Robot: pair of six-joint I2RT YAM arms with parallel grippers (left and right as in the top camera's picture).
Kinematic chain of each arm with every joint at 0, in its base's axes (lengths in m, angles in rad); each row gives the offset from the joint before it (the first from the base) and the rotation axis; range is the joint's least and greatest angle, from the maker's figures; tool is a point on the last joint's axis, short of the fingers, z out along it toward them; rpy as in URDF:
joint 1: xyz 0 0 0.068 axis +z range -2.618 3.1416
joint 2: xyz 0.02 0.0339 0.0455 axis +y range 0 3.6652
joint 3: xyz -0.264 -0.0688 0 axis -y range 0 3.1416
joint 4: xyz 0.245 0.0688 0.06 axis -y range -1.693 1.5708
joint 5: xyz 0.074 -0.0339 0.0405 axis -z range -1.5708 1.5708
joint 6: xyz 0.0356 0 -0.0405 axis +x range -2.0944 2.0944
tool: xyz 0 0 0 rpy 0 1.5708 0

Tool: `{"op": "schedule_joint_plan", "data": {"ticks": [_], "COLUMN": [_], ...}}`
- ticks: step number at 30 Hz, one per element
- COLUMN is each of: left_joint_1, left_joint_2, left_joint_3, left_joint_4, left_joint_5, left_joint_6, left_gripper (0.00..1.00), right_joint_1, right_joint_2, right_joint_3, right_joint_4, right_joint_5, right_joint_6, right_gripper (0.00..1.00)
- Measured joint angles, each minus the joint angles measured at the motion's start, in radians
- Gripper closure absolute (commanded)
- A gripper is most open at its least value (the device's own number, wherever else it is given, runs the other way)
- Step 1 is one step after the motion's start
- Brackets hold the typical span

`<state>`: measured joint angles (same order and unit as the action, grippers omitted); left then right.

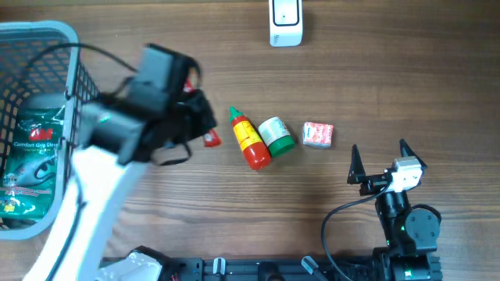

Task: Scan the item barcode
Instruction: 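Lift the red Nescafe 3in1 stick out and lay it beside the sauce bottle, then reach the left gripper into the basket and grasp the green 3M glove pack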

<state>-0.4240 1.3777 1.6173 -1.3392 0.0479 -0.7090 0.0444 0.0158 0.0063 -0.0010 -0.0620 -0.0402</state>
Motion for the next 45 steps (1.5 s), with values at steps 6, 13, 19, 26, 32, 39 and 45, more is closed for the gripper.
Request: {"op": "schedule_joint_plan", "data": {"ticks": [6, 13, 19, 26, 32, 39, 45], "left_joint_1": [-0.052, -0.059, -0.137, -0.163, -0.163, -0.163, -0.078], "left_joint_2": [0.109, 0.137, 0.145, 0.146, 0.147, 0.146, 0.095], "left_joint_3": [-0.231, -0.488, -0.589, -0.546, -0.335, -0.019, 0.15], "left_joint_4": [0.126, 0.397, 0.502, 0.459, 0.29, 0.078, 0.007], "left_joint_5": [-0.052, -0.062, -0.061, -0.062, -0.086, -0.274, -0.394], "left_joint_6": [-0.024, -0.031, -0.032, -0.033, 0.023, 0.04, 0.043], "left_gripper": [0.96, 0.96, 0.75, 0.22, 0.0, 0.0, 0.0], "right_joint_1": [0.0, 0.0, 0.0, 0.0, 0.0, 0.0, 0.0], "right_joint_2": [0.0, 0.0, 0.0, 0.0, 0.0, 0.0, 0.0], "right_joint_3": [0.0, 0.0, 0.0, 0.0, 0.0, 0.0, 0.0], "right_joint_4": [0.0, 0.0, 0.0, 0.0, 0.0, 0.0, 0.0], "right_joint_5": [0.0, 0.0, 0.0, 0.0, 0.0, 0.0, 0.0], "right_joint_6": [0.0, 0.0, 0.0, 0.0, 0.0, 0.0, 0.0], "right_gripper": [0.0, 0.0, 0.0, 0.0, 0.0, 0.0, 0.0]}}
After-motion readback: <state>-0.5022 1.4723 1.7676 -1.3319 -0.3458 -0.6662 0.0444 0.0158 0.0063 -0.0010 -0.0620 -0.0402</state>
